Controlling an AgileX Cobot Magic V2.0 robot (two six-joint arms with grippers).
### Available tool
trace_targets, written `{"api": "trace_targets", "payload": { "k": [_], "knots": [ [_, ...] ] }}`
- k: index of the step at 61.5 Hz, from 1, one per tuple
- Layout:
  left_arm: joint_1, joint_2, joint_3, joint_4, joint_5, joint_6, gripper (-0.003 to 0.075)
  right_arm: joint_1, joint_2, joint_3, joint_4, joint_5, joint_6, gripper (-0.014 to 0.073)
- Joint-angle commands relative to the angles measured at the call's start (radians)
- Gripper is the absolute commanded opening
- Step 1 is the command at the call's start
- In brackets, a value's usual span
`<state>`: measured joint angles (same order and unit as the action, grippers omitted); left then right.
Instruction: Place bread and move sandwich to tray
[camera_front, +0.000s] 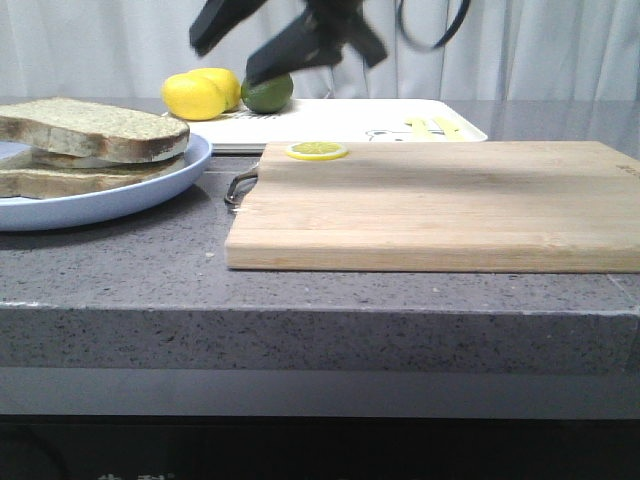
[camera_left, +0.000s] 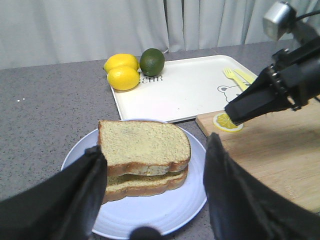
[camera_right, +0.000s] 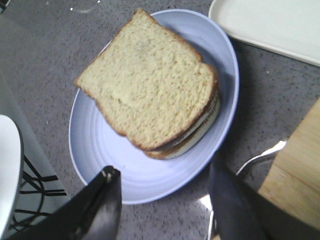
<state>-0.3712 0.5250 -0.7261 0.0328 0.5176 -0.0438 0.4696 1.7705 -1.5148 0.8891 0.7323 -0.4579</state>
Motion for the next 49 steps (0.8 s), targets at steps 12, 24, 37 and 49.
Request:
{"api": "trace_targets", "payload": {
  "k": [12, 24, 37, 49],
  "knots": [
    [-0.008, 0.012, -0.026, -0.005, -0.071, -0.001, 0.0417, -0.006, -0.269, -0.024, -0.372, 0.116, 0.176, 0.0416],
    [-0.008, 0.012, -0.026, -0.005, -0.071, -0.001, 0.0417, -0.005, -0.469, 0.115, -0.515, 0.108, 0.214, 0.0416],
    [-0.008, 0.012, -0.026, -0.005, -0.061, -0.001, 0.0417, -0.005, -0.642, 0.276, -0.576, 0.054, 0.214, 0.0416],
    [-0.008, 0.012, -0.026, -0.005, -0.045, -0.001, 0.0417, -0.005, -0.76, 0.388, -0.61, 0.008, 0.214, 0.0416]
  ]
}}
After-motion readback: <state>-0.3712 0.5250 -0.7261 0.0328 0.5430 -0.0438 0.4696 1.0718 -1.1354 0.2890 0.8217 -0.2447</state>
